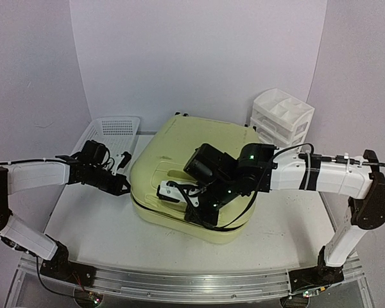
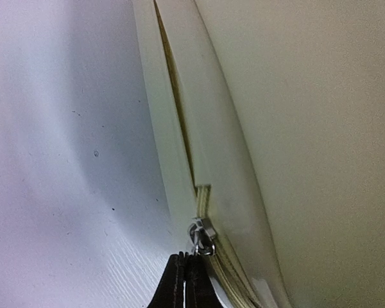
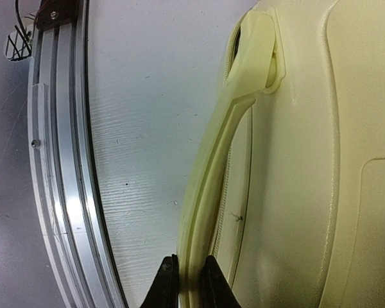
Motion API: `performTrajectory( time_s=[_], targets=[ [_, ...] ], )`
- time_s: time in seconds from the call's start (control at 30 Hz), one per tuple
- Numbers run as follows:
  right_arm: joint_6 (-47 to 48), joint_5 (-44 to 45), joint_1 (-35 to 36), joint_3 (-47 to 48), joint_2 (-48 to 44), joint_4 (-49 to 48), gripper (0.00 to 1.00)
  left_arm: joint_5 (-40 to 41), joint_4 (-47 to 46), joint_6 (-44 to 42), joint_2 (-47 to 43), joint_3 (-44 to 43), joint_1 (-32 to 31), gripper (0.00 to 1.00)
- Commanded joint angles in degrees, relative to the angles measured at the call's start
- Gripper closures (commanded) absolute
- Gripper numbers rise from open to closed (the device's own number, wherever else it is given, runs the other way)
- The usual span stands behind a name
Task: Open, take out, and arrange the luggage
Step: Open the zipper on the luggage.
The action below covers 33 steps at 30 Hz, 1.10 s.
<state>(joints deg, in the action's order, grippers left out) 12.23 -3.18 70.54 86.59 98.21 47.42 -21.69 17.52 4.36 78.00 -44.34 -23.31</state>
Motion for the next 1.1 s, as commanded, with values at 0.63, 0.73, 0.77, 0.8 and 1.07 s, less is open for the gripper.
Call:
performTrajectory(
  time_s=[0.63, 0.73, 0.77, 0.8, 1.07],
  targets=[
    [-3.71, 2.78, 5.66, 2.42, -5.66, 1.88, 0.71, 6.87, -4.11, -0.15, -3.69, -7.13, 5.81, 0.54],
    [-5.42, 6.44, 5.66, 3.34, -5.21, -0.03, 0.61, 9.7, -2.55, 0.78, -8.39, -5.2, 5.82, 0.36],
    [-6.37, 8.28, 5.66, 3.59, -5.29, -0.74, 0.57, 10.59, -1.71, 0.97, -9.9, -4.8, 5.87, 0.31],
    [-7.06, 9.68, 5.66, 3.95, -5.5, -1.48, 0.54, 11.26, -0.69, 1.0, -11.29, -4.53, 5.85, 0.29],
    [-9.44, 15.93, 5.0, 4.56, -8.51, -4.72, 0.28, 20.63, 10.75, 5.54, -17.47, -8.51, 5.91, 0.08]
  ],
)
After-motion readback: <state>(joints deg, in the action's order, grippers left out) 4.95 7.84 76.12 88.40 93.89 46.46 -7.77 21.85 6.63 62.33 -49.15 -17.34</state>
